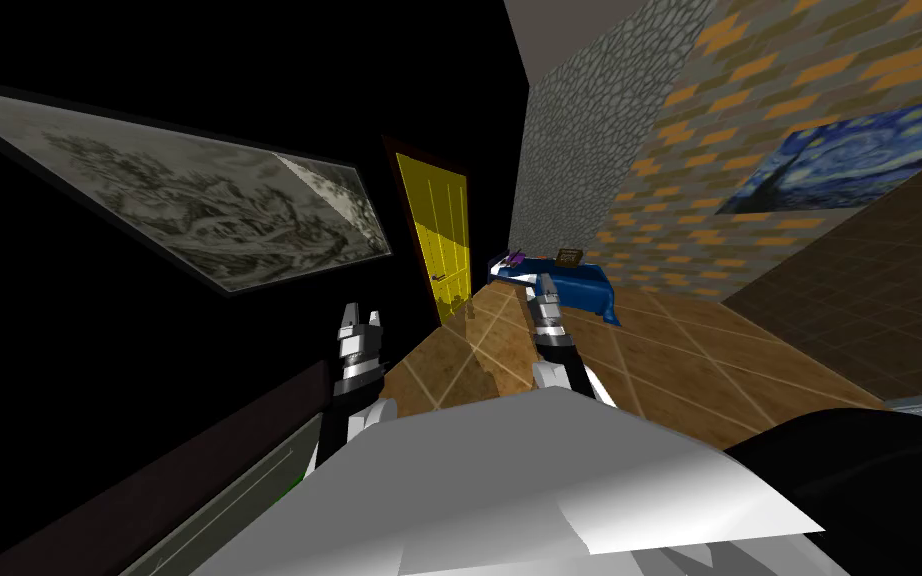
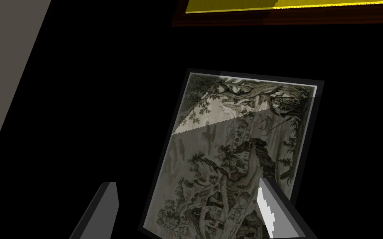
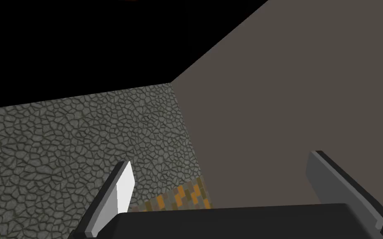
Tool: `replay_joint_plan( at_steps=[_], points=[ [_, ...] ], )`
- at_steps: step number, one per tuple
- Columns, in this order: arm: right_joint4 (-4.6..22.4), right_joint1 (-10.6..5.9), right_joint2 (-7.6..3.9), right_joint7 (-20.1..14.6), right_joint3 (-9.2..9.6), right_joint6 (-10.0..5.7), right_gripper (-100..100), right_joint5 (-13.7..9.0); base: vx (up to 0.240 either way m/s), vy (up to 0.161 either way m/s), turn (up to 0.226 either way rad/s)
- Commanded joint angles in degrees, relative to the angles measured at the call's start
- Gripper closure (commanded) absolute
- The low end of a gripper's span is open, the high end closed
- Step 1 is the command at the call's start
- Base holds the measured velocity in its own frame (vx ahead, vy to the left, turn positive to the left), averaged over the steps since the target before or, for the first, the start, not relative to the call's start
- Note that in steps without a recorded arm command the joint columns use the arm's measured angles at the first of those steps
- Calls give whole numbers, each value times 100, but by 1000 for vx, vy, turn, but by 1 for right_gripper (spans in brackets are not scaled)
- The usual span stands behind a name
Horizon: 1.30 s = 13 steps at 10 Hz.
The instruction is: Pull the door open
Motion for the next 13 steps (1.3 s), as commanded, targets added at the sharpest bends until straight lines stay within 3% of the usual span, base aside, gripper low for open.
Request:
replay_joint_plan(
  at_steps=[1, 7, 13],
  points=[
    [184, -65, -75, -16, -2, -42, -100, -28, 56, -11, 124],
    [1033, -364, -332, -88, -10, -235, -100, -155, 126, -18, 147],
    [1773, -624, -496, -151, -17, -403, -100, -266, 112, -27, 119]
  ],
)
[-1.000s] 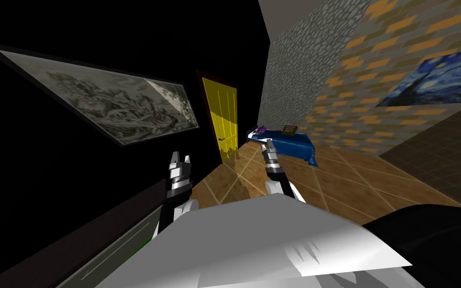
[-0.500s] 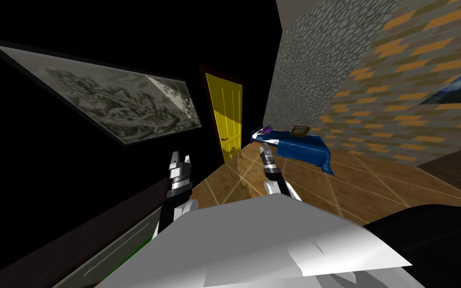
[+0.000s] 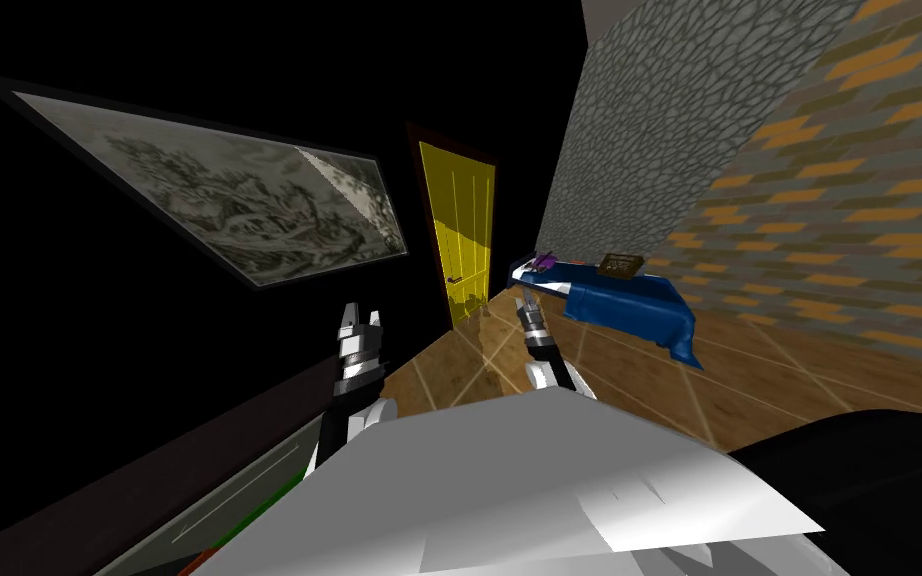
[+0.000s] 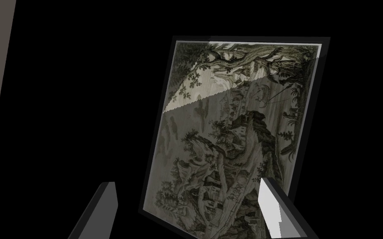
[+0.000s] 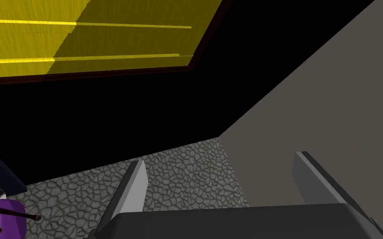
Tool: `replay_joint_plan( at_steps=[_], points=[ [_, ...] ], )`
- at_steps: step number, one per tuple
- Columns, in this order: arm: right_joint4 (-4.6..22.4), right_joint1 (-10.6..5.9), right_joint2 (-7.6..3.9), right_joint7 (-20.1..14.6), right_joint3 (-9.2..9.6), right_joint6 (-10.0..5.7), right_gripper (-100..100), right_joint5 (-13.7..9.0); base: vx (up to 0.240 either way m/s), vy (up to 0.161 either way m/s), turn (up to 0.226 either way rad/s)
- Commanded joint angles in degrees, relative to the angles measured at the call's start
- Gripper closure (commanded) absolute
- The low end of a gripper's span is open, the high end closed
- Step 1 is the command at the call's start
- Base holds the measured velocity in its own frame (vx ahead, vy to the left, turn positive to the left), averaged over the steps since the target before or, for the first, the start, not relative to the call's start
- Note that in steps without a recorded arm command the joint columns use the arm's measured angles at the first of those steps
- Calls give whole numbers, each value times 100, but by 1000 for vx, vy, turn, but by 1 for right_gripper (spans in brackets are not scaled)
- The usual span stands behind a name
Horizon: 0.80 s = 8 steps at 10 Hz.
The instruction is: Pull the door open
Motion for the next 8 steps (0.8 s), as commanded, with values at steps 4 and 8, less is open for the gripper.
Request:
replay_joint_plan(
  at_steps=[4, 8],
  points=[
    [534, -179, -110, -53, -6, -122, -100, -85, 80, -27, 115],
    [1052, -361, -193, -97, -11, -240, -100, -162, 95, -28, 132]
  ],
)
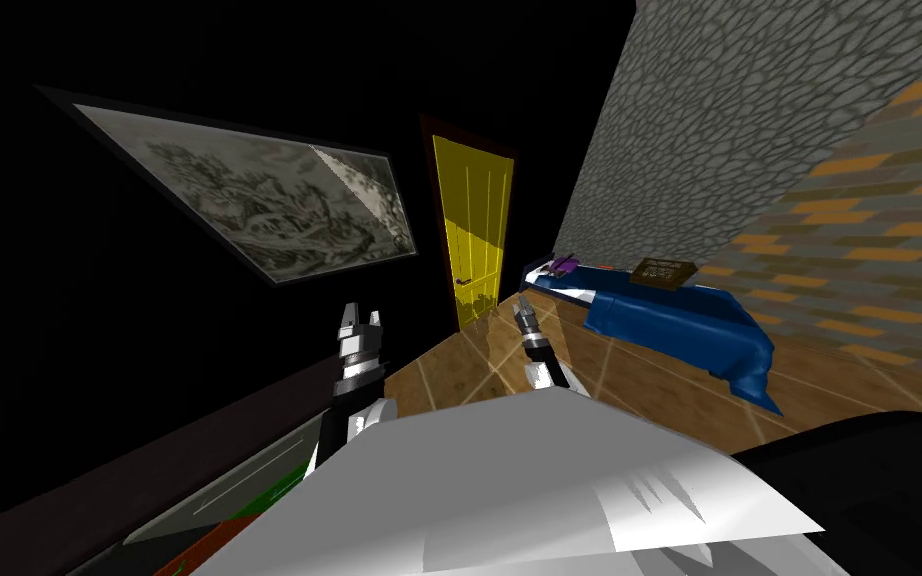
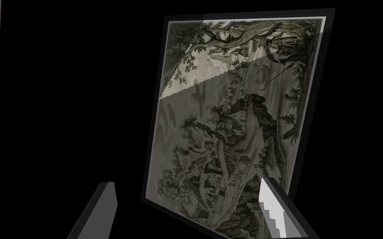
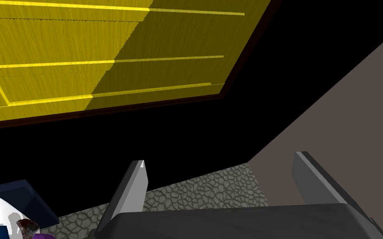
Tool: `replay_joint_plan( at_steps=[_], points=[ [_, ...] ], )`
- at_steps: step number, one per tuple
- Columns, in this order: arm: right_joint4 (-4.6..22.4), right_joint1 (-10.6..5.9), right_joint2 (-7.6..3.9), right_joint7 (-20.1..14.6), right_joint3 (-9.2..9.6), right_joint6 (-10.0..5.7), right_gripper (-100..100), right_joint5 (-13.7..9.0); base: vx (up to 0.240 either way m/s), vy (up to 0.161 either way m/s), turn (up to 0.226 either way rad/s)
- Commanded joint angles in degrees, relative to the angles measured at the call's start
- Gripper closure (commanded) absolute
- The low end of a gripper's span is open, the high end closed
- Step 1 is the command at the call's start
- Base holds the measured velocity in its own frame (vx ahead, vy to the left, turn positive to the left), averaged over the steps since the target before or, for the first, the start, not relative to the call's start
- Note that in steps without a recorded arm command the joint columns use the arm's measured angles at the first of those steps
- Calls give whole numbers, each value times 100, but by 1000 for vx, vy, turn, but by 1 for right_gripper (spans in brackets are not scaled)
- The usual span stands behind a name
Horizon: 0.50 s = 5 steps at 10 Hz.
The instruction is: Pull the door open
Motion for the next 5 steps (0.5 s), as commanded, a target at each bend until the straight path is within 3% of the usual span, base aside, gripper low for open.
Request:
replay_joint_plan(
  at_steps=[1, 5],
  points=[
    [211, -101, -16, -4, 4, -28, -100, -25, 88, -44, 119],
    [758, -293, -91, -50, -1, -152, -100, -107, 87, -39, 137]
  ],
)
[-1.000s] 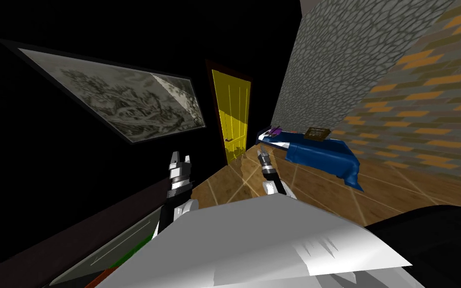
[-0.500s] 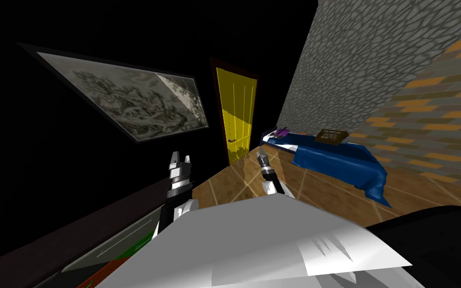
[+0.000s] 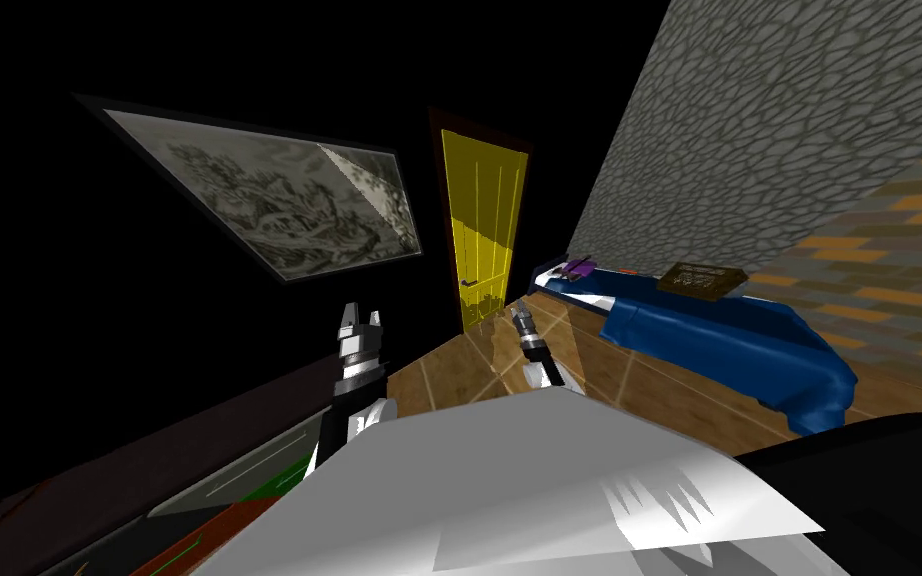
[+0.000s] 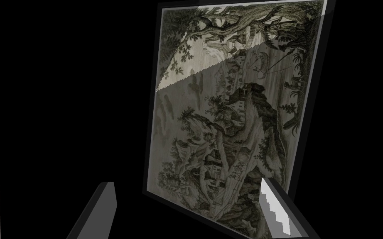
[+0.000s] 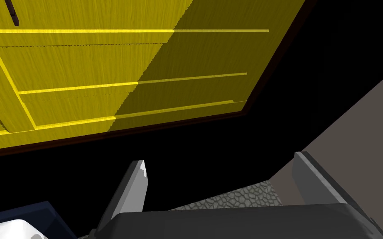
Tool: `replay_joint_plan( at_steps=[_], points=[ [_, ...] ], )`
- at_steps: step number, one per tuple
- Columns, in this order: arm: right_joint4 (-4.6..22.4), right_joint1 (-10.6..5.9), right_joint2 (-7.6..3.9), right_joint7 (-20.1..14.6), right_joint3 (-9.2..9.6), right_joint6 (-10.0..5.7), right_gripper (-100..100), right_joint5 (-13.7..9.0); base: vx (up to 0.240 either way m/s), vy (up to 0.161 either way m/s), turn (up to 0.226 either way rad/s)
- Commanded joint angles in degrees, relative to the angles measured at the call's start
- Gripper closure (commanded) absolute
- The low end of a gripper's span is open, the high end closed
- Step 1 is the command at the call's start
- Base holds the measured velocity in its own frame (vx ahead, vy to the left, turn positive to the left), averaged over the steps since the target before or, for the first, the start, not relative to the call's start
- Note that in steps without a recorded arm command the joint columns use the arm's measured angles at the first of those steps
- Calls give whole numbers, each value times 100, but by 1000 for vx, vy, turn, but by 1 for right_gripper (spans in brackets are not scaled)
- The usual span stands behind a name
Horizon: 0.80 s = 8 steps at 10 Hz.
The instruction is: Pull the door open
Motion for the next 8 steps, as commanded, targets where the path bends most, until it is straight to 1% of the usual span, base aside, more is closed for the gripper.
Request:
replay_joint_plan(
  at_steps=[1, 8],
  points=[
    [243, -96, -41, -26, -10, -58, -100, -38, 93, -41, 141],
    [1230, -443, -159, -110, -20, -282, -100, -187, 93, -51, 142]
  ],
)
